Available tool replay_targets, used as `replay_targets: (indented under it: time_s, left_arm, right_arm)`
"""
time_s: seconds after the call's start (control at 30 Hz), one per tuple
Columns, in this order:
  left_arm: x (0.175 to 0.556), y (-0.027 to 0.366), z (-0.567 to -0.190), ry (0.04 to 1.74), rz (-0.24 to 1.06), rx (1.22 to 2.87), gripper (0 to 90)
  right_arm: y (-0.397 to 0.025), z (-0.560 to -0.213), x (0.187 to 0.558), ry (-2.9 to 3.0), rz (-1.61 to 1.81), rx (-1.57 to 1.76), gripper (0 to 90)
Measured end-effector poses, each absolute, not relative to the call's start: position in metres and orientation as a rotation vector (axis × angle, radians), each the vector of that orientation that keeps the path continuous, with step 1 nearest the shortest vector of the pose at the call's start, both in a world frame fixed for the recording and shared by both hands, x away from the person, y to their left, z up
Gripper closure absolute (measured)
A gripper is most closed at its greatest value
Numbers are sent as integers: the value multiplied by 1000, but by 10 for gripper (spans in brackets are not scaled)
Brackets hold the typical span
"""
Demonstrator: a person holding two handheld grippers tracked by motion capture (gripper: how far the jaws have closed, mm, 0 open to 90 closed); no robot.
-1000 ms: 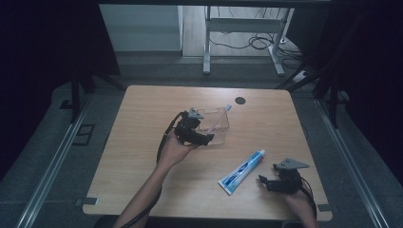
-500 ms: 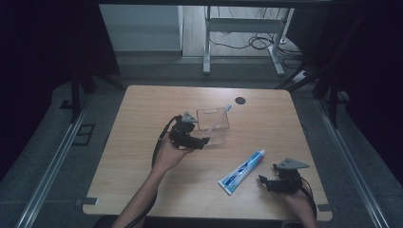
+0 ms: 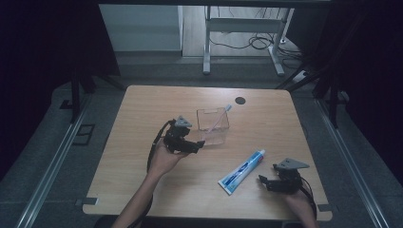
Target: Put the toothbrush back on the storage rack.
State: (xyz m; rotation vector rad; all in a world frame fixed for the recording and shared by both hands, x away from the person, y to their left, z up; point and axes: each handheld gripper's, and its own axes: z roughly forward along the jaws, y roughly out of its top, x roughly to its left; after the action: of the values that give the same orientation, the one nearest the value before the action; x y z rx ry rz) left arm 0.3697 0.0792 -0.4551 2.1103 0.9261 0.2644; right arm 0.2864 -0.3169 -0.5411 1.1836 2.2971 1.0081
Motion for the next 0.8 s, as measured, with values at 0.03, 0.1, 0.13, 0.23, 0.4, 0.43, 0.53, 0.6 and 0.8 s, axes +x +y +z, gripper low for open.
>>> replay_targets:
  time_s: [0.03,0.1,0.13,0.23,0.4,0.43,0.53,0.6,0.8]
  left_arm:
    - [369,80,-457,927,263,2108,205]
    - [368,82,-459,932,259,2106,205]
    - [368,83,-461,935,259,2107,206]
    - [366,86,-464,947,253,2099,205]
    - [362,91,-470,953,257,2100,205]
    - [362,92,-471,952,261,2102,205]
    - [358,95,-476,951,272,2104,205]
    - [356,97,-478,951,281,2104,205]
    - [349,104,-488,952,303,2106,204]
  right_arm:
    - [-317,-541,286,2297,1010,1184,211]
    - [-317,-541,286,2297,1010,1185,210]
    - [-317,-541,286,2297,1010,1185,210]
    - [-317,-541,286,2297,1010,1186,210]
    - [-317,-541,286,2298,1009,1186,210]
    - [-317,-541,286,2298,1009,1186,210]
    - [-317,-541,286,2298,1008,1186,210]
    - [-317,-541,286,2297,1008,1186,210]
    - [-317,-541,286,2297,1009,1186,210]
